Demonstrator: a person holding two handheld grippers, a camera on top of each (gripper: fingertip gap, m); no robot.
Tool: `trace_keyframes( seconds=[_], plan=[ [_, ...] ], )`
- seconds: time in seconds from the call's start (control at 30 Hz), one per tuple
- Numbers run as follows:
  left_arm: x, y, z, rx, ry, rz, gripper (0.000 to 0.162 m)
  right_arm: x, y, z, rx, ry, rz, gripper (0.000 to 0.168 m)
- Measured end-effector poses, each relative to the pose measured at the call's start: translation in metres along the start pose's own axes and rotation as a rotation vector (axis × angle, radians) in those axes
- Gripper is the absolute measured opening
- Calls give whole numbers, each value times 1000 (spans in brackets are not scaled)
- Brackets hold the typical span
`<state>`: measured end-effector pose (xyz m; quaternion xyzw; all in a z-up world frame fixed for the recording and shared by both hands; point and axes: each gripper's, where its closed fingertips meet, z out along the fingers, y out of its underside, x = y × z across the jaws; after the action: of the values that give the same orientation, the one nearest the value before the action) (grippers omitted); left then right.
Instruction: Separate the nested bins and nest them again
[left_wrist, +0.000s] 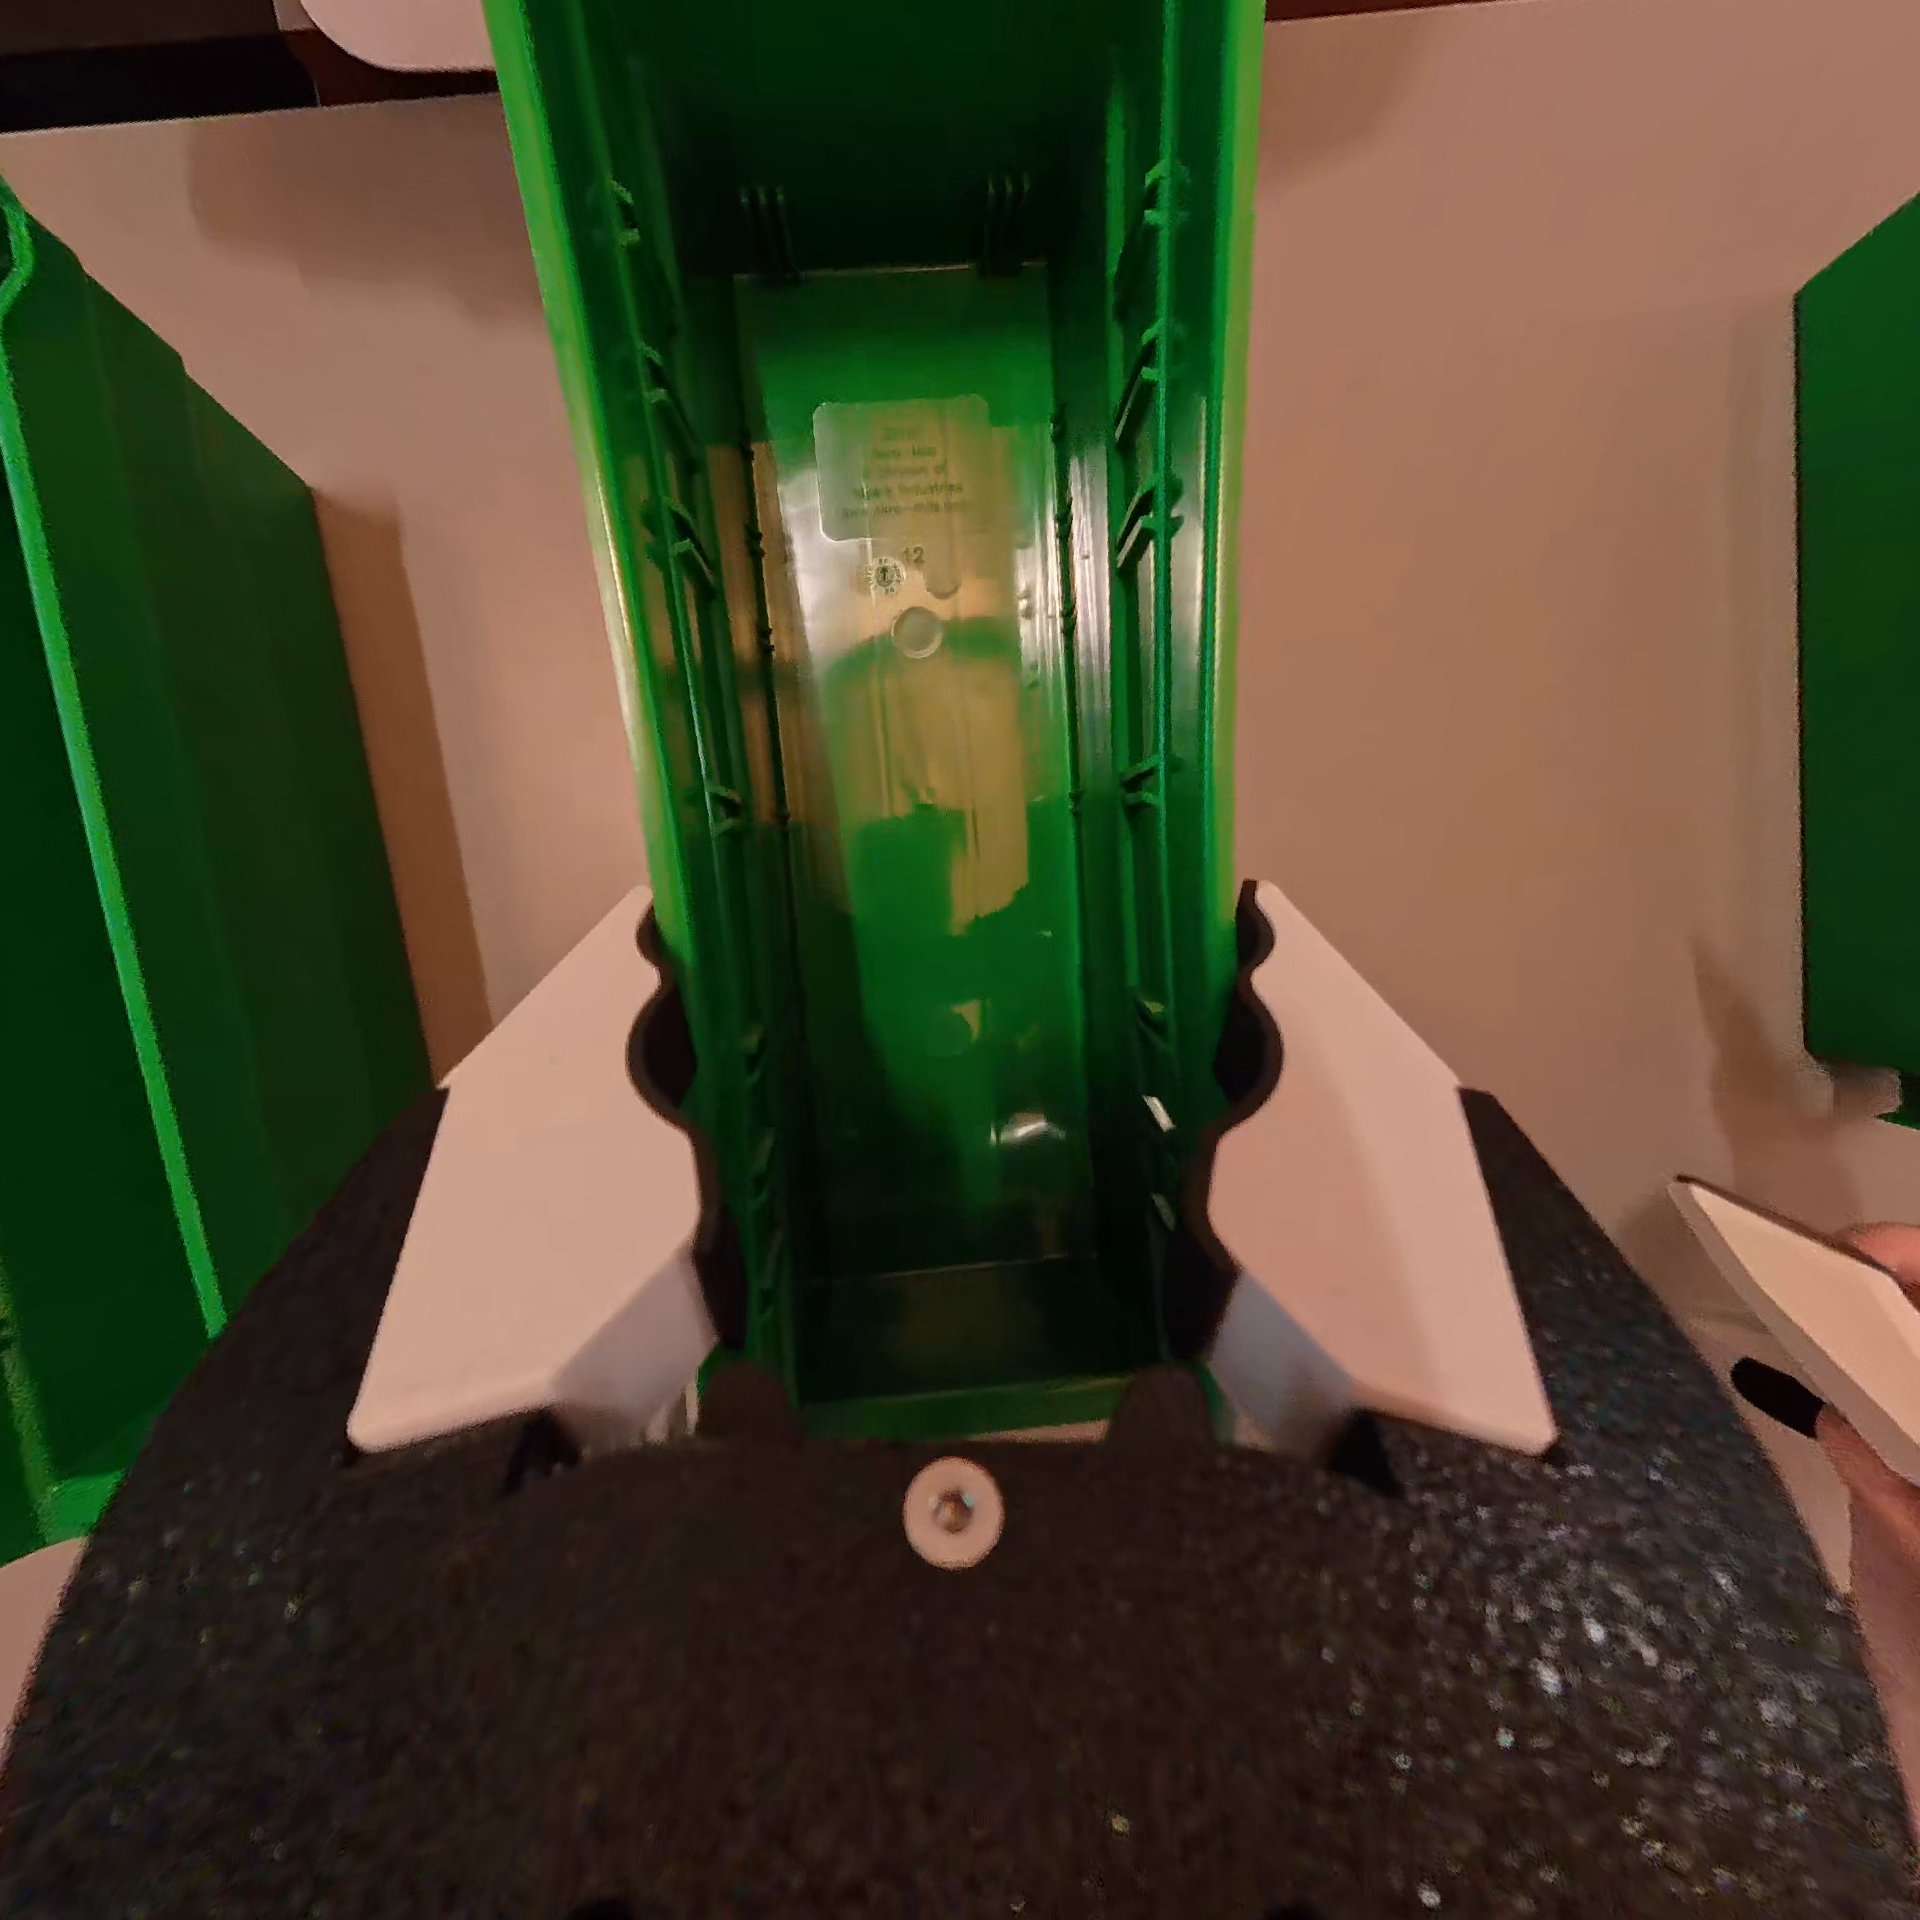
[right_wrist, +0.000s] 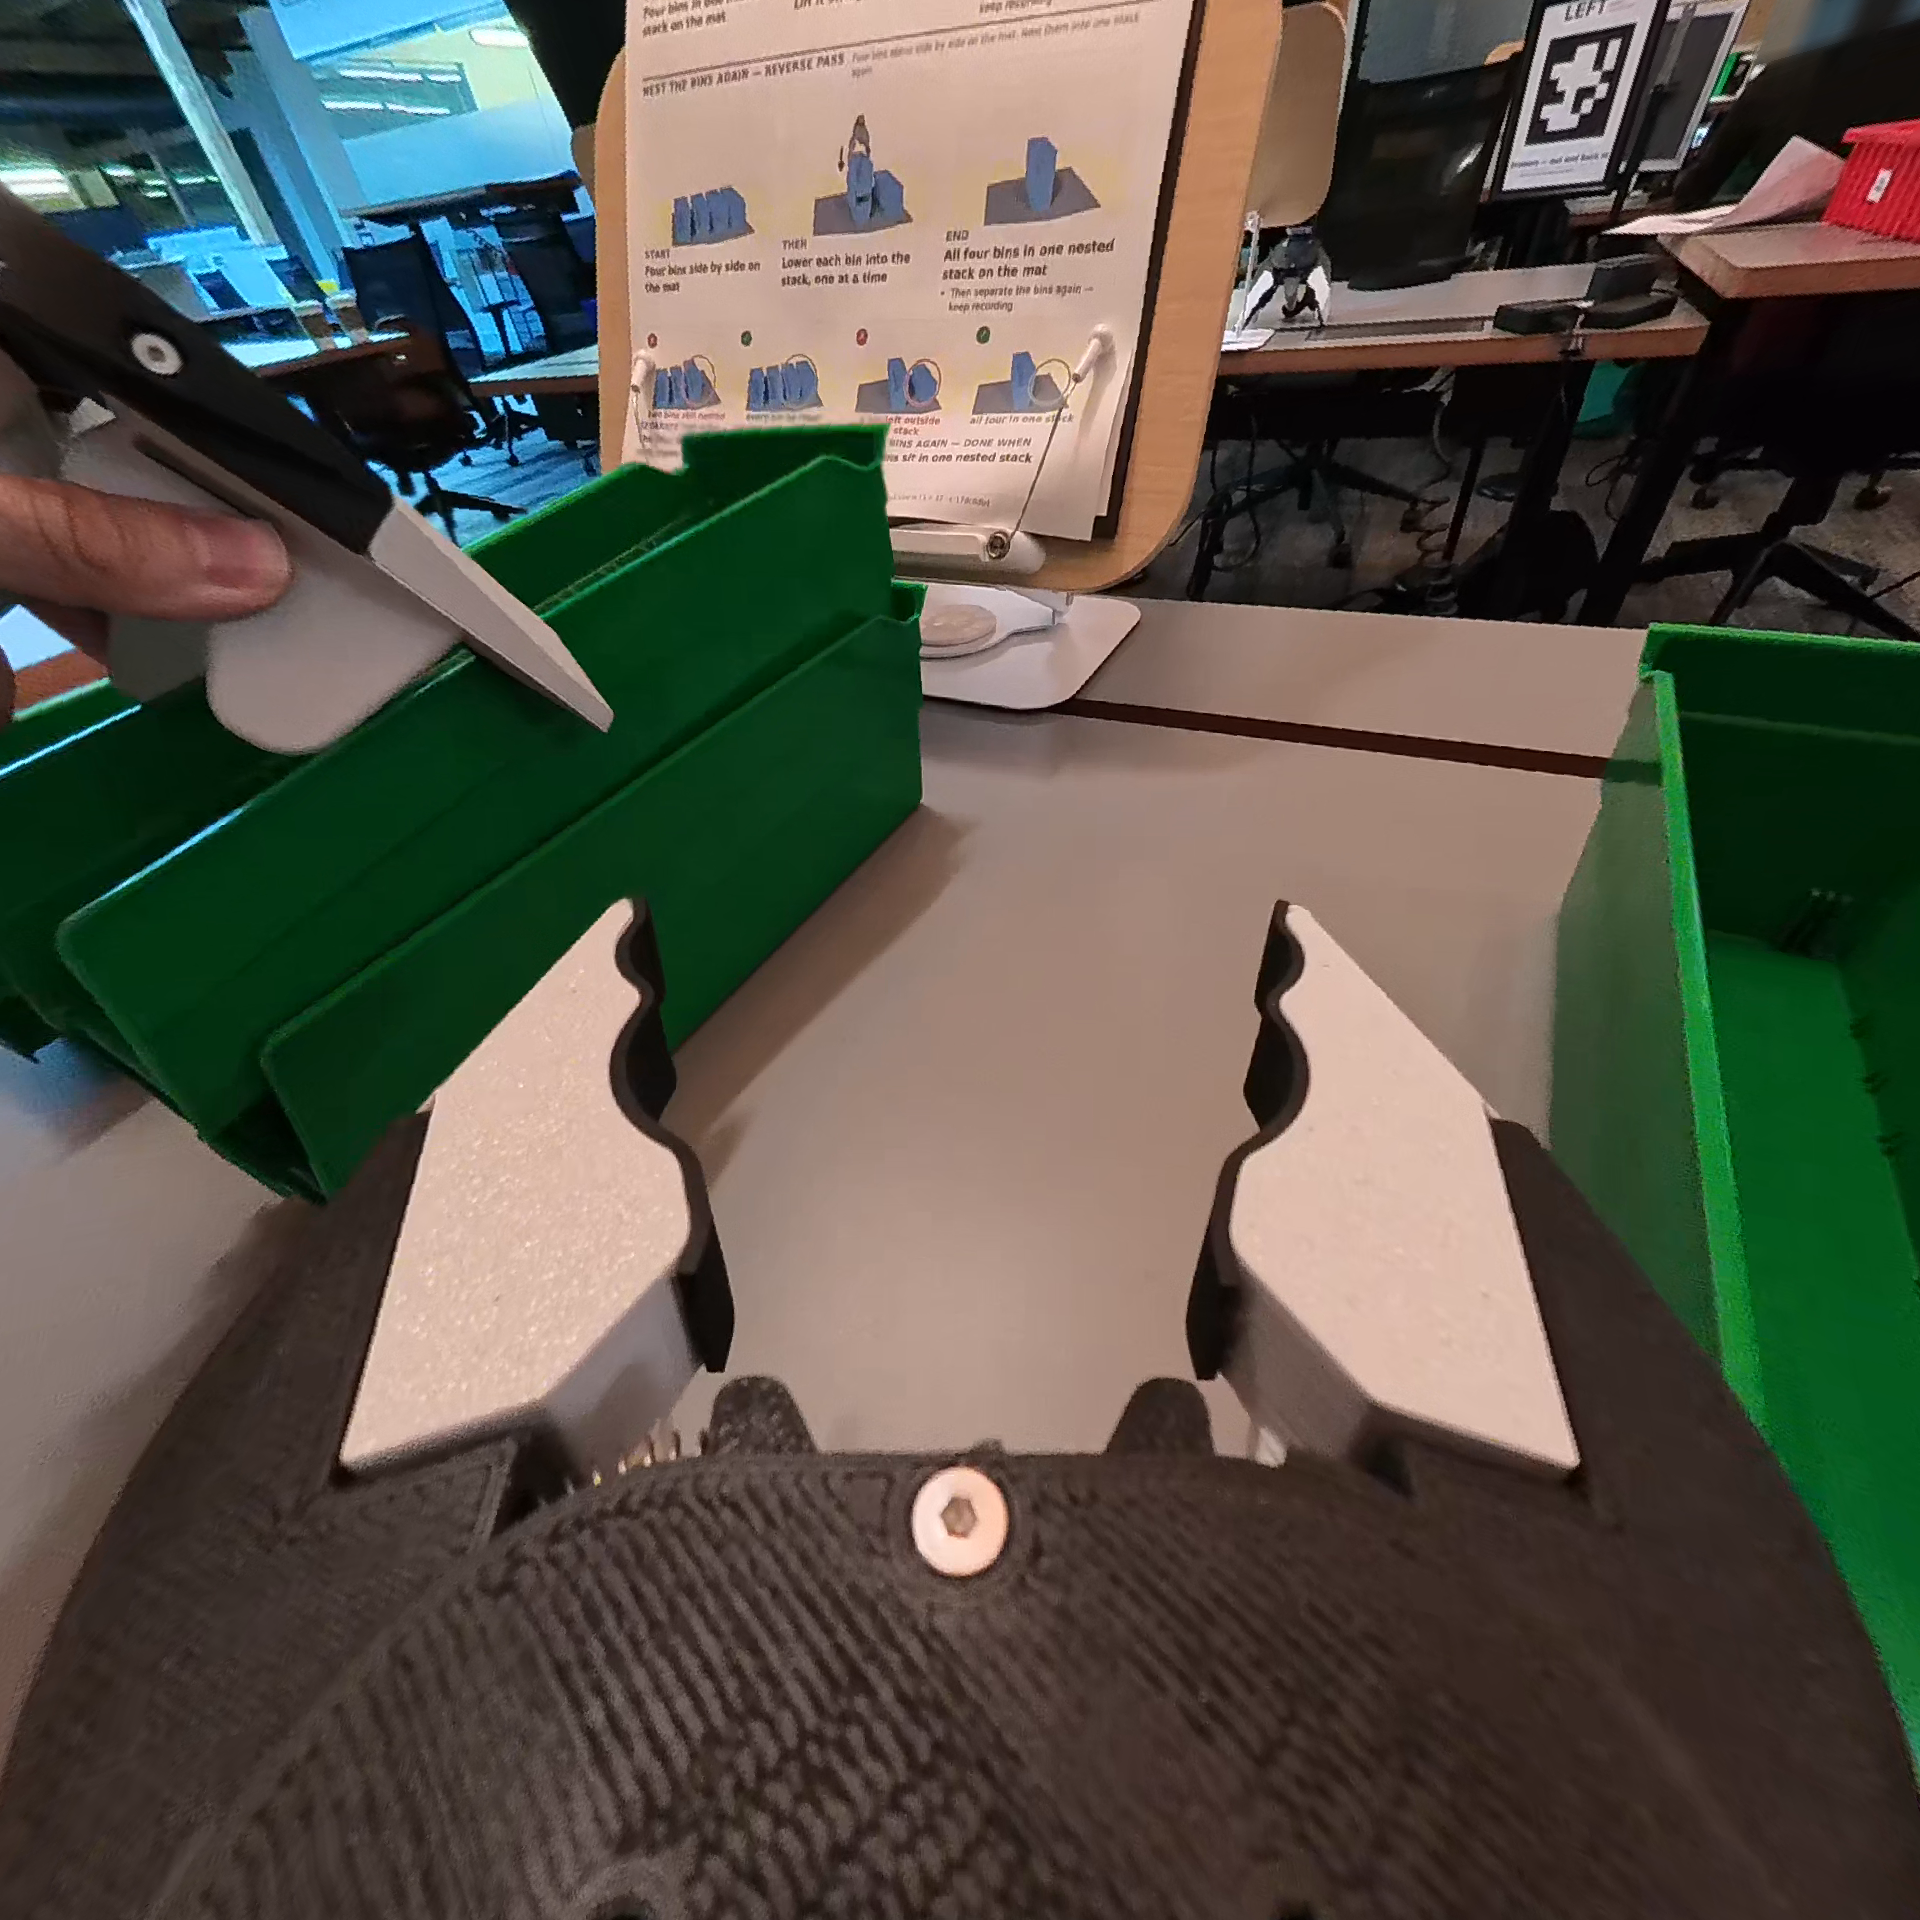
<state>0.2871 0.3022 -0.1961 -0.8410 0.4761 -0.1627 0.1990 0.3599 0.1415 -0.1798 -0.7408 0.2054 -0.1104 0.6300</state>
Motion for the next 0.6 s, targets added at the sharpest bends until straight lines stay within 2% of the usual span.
trace_keyframes(
  seconds=[0.17,0.33,0.5,0.6],
  plan=[
    [1,2,8,-31,-21,8,107,-2,2,1,-6,-10,-4,112],
    [-1,2,6,-15,-12,0,121,-4,2,1,-7,-13,-12,112],
    [0,-26,-35,178,49,22,122,-7,4,3,-21,-17,-28,113],
    [-2,-31,-68,301,109,81,121,-11,6,4,-38,-20,-45,114]
  ],
)
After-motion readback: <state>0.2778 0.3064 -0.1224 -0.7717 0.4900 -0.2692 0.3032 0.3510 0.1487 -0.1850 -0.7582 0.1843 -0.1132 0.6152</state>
